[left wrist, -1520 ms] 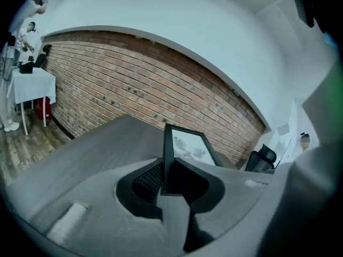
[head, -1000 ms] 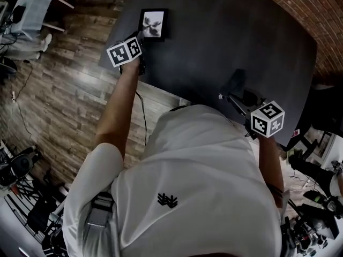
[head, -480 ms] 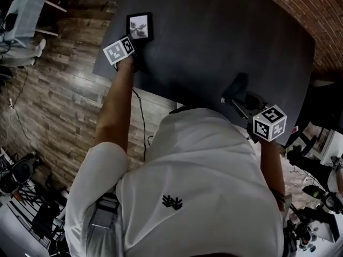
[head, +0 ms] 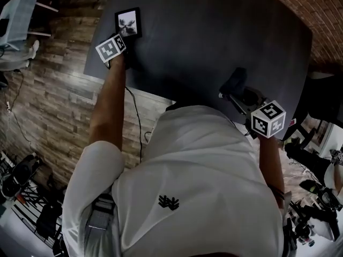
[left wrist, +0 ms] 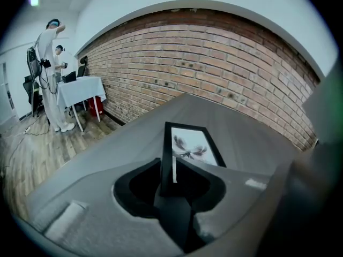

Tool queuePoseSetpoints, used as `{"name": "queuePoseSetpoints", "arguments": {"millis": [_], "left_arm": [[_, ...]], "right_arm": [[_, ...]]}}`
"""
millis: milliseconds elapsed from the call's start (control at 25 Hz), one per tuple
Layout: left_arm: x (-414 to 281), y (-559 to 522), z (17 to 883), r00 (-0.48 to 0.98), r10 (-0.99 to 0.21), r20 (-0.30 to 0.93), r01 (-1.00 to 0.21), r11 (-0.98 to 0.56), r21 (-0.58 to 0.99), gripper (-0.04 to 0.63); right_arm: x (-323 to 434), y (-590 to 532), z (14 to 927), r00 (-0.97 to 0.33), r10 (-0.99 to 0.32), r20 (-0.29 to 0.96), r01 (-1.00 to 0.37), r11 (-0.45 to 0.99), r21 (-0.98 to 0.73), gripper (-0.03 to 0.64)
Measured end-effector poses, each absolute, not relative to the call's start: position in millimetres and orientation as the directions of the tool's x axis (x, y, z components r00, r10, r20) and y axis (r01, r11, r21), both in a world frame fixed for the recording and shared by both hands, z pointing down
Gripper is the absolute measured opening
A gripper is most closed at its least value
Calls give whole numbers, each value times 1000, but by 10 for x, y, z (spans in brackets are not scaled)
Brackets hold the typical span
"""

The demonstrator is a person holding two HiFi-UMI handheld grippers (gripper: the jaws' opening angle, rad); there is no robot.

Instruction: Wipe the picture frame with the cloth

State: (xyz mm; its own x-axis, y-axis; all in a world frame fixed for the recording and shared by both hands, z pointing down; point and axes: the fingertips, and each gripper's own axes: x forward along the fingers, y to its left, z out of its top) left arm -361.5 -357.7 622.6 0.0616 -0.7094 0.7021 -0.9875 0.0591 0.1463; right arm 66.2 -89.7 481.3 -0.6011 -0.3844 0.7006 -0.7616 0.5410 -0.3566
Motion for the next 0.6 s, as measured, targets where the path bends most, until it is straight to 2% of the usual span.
{"name": "queuePoseSetpoints", "arguments": {"millis": [200, 360, 600], "left_arm": [[-3621, -3407, 5944, 54, -740, 670, -990, 48, 133, 101], [-3134, -3168, 5596, 76, -766, 638, -985, 40, 166, 100], [-1973, -2309, 5038, 298, -772, 561, -935, -119, 333, 26]], "right_arm": [[727, -812, 4803, -614, -388, 687, -753, 550, -361, 144], [1089, -873, 4826, -651, -383, 655, -723, 575, -383, 144], [1259, -728, 4830, -727, -320, 607, -624, 677, -390, 144]]}}
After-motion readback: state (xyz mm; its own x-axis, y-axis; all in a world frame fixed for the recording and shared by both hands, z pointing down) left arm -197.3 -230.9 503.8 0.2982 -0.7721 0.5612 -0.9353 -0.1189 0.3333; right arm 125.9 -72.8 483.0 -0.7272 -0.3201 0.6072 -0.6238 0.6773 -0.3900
